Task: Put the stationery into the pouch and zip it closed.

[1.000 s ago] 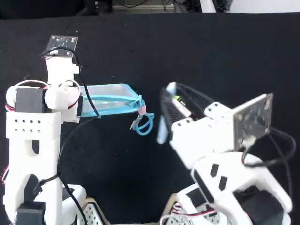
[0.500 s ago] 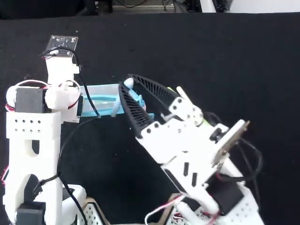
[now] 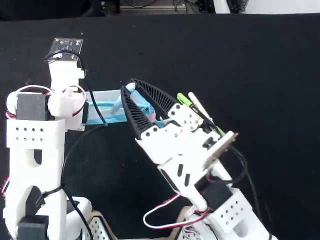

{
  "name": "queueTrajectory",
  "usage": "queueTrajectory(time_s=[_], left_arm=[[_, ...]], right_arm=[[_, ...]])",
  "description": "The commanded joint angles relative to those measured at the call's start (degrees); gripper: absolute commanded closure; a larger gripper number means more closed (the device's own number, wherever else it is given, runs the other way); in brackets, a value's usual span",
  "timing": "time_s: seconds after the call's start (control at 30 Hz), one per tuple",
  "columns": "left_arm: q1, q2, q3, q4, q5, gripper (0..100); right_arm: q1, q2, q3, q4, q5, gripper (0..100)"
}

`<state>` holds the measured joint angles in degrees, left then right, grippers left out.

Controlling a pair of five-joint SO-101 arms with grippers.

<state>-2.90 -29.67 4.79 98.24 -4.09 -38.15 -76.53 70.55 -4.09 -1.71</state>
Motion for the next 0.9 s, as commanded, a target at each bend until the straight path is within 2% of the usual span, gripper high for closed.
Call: queueTrajectory(time_s=[0.0,0.13,0.27,0.43,0.5,0.57,0.67,0.77,0.87], left_arm=[[0.22,-1.67,-0.31,0.44,0.00,97],[0.22,-1.67,-0.31,0.44,0.00,97],[0.22,-1.67,-0.31,0.44,0.00,97],[0.22,-1.67,-0.31,0.44,0.00,97],[0.22,-1.67,-0.31,0.44,0.00,97],[0.22,-1.67,-0.31,0.44,0.00,97],[0.22,-1.67,-0.31,0.44,0.00,97],[0.22,-1.67,-0.31,0.44,0.00,97],[0.22,-1.67,-0.31,0.44,0.00,97]], right_arm=[[1.32,-0.75,2.86,-2.29,0.00,98.7],[-0.26,-0.75,5.76,-0.88,0.00,98.7],[-5.89,-0.31,4.70,7.56,0.26,98.3],[-9.93,-0.22,3.82,14.95,11.16,98.2],[-10.20,-0.22,4.00,16.00,13.27,98.2],[-9.93,-0.66,3.38,17.67,13.19,97.5],[-10.02,-0.75,0.66,22.24,12.48,88.4],[-9.93,-0.48,-4.09,29.54,7.12,80.4],[-9.85,-0.75,-10.15,37.89,2.81,79.1]])
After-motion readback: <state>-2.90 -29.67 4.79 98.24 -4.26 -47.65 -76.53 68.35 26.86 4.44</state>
